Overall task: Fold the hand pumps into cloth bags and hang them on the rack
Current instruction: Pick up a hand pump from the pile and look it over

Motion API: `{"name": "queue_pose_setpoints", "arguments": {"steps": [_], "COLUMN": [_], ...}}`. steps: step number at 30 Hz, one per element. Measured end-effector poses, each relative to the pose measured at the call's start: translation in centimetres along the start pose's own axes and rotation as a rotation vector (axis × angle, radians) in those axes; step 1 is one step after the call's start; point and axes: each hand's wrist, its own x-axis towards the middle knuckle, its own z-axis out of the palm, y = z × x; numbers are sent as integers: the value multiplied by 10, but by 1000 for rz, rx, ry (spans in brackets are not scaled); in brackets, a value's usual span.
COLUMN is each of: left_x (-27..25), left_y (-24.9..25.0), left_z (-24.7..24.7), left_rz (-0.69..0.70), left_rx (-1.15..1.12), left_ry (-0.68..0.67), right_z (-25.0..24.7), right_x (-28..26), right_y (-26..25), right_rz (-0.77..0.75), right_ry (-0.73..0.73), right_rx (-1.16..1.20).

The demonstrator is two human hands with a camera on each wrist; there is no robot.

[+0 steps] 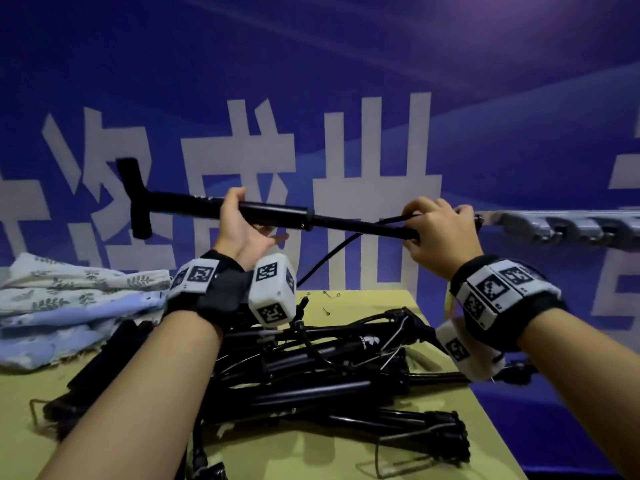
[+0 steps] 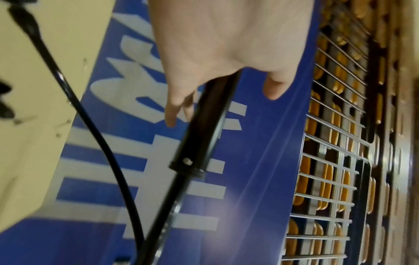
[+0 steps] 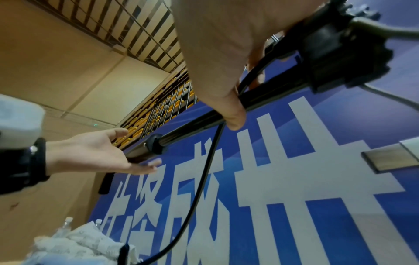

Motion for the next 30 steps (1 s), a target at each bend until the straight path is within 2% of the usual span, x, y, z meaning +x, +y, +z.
{"name": "queue_pose_setpoints", "arguments": {"steps": [1,3,5,7,8,11,12,16,19,24,28,30], "left_x": [-2,-3,-3,-1,-1,-3,-3,-7,-10,-15,-20,-23], "left_y": [-4,-15,-26,-38,-44,-61,-66,-75,-77,-73,-69,-67], "left_z": [2,4,3,-3,-7,-14,-16,-10,0,12,16,16], "left_rz": [-19,-13,5,-21,-30,0,18,23,6,-18,-37,-40], "left_rx": [-89,-230,-296,-325,-341,-425,-440,-455,-467,-363,-332,-328], "left_ry": [2,107,193,210,204,232,249,236,236,206,182,167], "right_z": [1,2,1,-1,-4,-10,-9,2,9,23,24,24], "right_x": [0,0,0,3,6,14,17,22,23,31,40,42], "right_y": [2,5,8,8,8,8,8,-1,-14,-30,-29,-26], "right_rz": [-4,-19,-70,-99,-82,51,98,182,192,270,440,444], "right_ry": [-6,-5,52,84,39,-235,-273,-360,-450,-425,-260,-174], "right_rx": [-21,-42,-21,36,93,341,385,199,259,532,695,809]}}
